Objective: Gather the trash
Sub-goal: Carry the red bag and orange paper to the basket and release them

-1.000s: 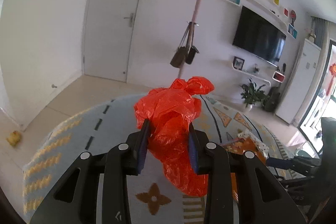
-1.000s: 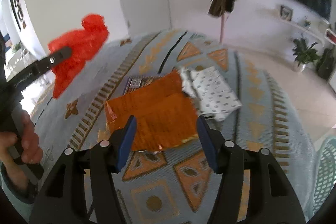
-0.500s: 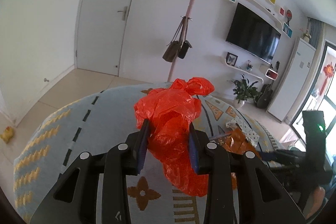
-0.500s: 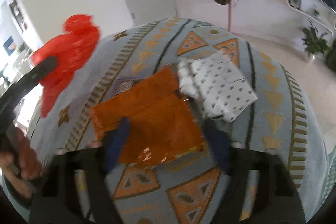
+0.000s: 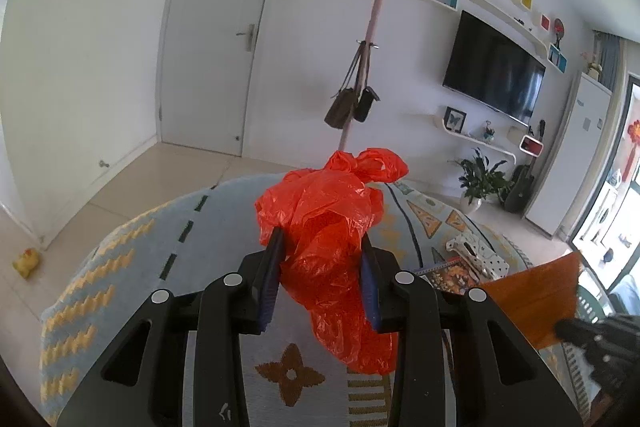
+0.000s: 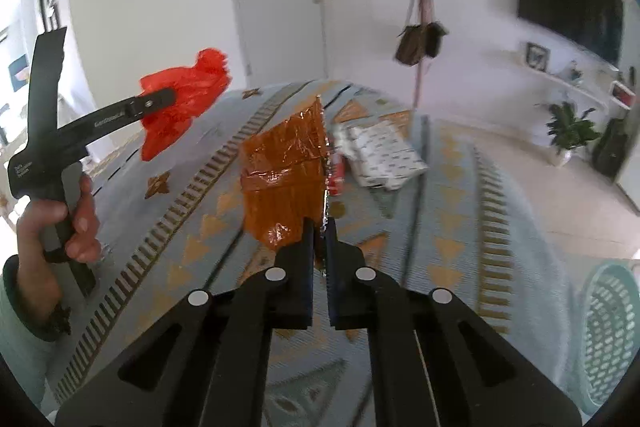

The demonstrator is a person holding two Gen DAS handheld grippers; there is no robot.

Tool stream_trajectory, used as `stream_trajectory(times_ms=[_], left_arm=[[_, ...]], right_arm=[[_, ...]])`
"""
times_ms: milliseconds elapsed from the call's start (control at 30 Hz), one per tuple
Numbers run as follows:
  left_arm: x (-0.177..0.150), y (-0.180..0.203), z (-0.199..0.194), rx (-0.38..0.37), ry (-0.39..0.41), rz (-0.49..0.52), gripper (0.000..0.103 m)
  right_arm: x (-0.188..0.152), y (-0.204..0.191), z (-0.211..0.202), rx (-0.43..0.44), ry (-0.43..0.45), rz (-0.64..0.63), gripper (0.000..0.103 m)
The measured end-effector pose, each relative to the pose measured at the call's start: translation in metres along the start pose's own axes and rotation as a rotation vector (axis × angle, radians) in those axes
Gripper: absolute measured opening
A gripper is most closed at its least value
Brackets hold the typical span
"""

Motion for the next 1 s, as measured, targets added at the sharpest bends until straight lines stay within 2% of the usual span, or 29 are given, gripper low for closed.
stream_trajectory(times_ms=[67, 167, 467, 600, 767, 900, 933, 1000], left_arm=[[0.001, 0.001, -0.002, -0.001, 0.008, -0.001, 0.033], [-0.003, 0.004, -0.003, -0.009, 0.005, 0.004, 0.033], [-0.005, -0.001, -0.003, -0.03, -0.004, -0.004, 0.033], [-0.004, -0.001, -0.001, -0.039, -0.013, -0.001, 0.033], [-0.001, -0.001, 0.002, -0.047, -0.021, 0.011, 0.033], [0.002, 0.001, 0.003, -0.069, -0.019, 0.019, 0.033], [0.002, 0.003, 0.002, -0.084, -0.017, 0.02, 0.033], [0.002, 0.008, 0.001, -0.133, -0.017, 0.017, 0.033]], right_arm=[[0.0, 0.003, -0.014, -0.046, 0.029, -0.013, 0.003], [-0.002, -0.002, -0.035, -0.031, 0.075, -0.034, 0.003], [-0.014, -0.019, -0.001, 0.003, -0.045, -0.052, 0.004], [-0.014, -0.027, 0.013, 0.05, -0.093, -0.057, 0.011], [-0.006, -0.037, 0.027, 0.058, -0.099, -0.04, 0.016], [-0.003, -0.034, 0.025, 0.047, -0.076, -0.015, 0.015], [-0.003, -0.031, 0.023, 0.028, -0.063, -0.009, 0.006], [-0.003, -0.021, 0.015, 0.012, -0.043, 0.023, 0.004]])
Point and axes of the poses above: each gripper's, at about its wrist camera, not at the fingertips, and z roughly the way its jaws point, y to its right, x to its top, the point moved 5 cm from there along z, roughly the way its jaws point, and after that the axes turned 3 degrees about -x, right-handed, at the moved point
